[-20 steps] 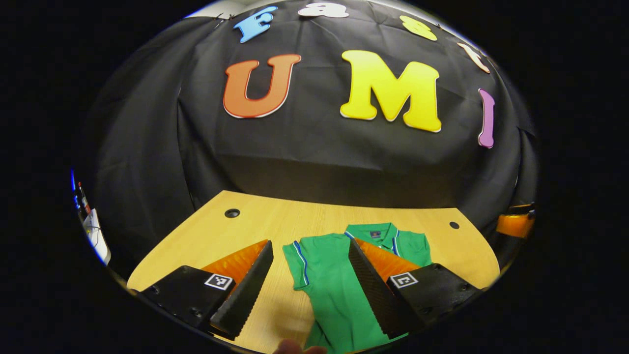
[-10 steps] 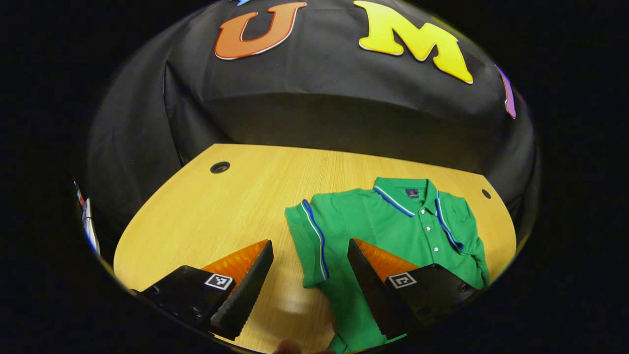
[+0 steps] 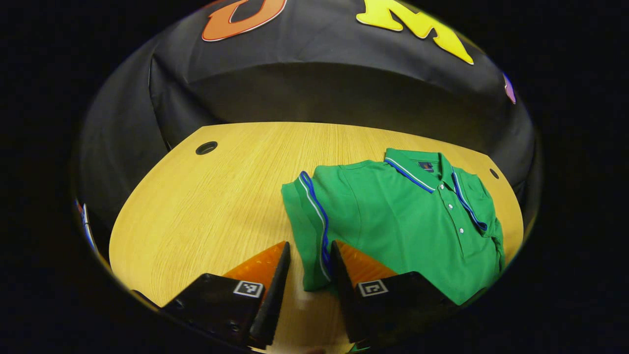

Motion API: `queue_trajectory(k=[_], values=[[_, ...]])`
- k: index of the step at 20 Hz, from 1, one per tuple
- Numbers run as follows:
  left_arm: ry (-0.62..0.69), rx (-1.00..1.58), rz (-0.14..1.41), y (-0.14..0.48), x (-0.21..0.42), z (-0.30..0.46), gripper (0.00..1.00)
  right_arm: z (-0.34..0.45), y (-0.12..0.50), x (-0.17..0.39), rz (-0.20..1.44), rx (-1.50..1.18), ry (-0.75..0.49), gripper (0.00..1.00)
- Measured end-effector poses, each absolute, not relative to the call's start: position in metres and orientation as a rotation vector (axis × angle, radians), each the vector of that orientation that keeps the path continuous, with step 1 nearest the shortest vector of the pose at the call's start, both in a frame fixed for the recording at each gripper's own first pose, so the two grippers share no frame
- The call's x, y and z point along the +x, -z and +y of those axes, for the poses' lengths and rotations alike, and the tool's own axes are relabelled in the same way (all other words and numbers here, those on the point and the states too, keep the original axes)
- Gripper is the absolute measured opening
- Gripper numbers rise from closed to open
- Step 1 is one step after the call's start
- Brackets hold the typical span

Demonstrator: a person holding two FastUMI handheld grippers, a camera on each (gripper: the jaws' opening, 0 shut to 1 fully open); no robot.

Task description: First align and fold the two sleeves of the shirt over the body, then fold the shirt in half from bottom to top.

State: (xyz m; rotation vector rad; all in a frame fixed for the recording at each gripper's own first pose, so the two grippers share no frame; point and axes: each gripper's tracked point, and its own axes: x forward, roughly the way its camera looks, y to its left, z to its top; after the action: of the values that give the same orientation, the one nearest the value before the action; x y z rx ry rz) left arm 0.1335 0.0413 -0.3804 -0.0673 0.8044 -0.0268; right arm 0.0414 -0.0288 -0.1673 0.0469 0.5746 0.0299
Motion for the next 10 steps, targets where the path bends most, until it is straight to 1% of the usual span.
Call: queue_trajectory(k=[1,2,3,4,5,6,7,8,10], values=[[0.039,-0.067,0.801,0.38,0.135,0.042,0.44,-0.027,0.169,0.041,0.579,0.047,-0.035,0.96],[0.05,-0.067,0.799,0.38,0.135,0.042,0.39,-0.025,0.171,0.042,0.581,0.046,-0.04,0.96],[0.063,-0.073,0.8,0.379,0.135,0.041,0.28,-0.024,0.172,0.041,0.582,0.045,-0.042,0.96],[0.078,-0.084,0.802,0.377,0.135,0.04,0.24,-0.022,0.173,0.042,0.584,0.05,-0.046,0.96],[0.096,-0.101,0.8,0.375,0.134,0.038,0.17,-0.02,0.175,0.041,0.586,0.055,-0.048,0.96],[0.108,-0.124,0.788,0.372,0.135,0.036,0.15,-0.019,0.179,0.04,0.598,0.062,-0.05,0.96],[0.112,-0.147,0.775,0.369,0.136,0.036,0.12,-0.015,0.183,0.038,0.608,0.069,-0.057,0.99],[0.115,-0.169,0.763,0.365,0.137,0.036,0.1,-0.013,0.186,0.036,0.615,0.072,-0.059,0.96],[0.118,-0.195,0.743,0.357,0.138,0.039,0.09,-0.01,0.191,0.036,0.623,0.078,-0.064,0.96]])
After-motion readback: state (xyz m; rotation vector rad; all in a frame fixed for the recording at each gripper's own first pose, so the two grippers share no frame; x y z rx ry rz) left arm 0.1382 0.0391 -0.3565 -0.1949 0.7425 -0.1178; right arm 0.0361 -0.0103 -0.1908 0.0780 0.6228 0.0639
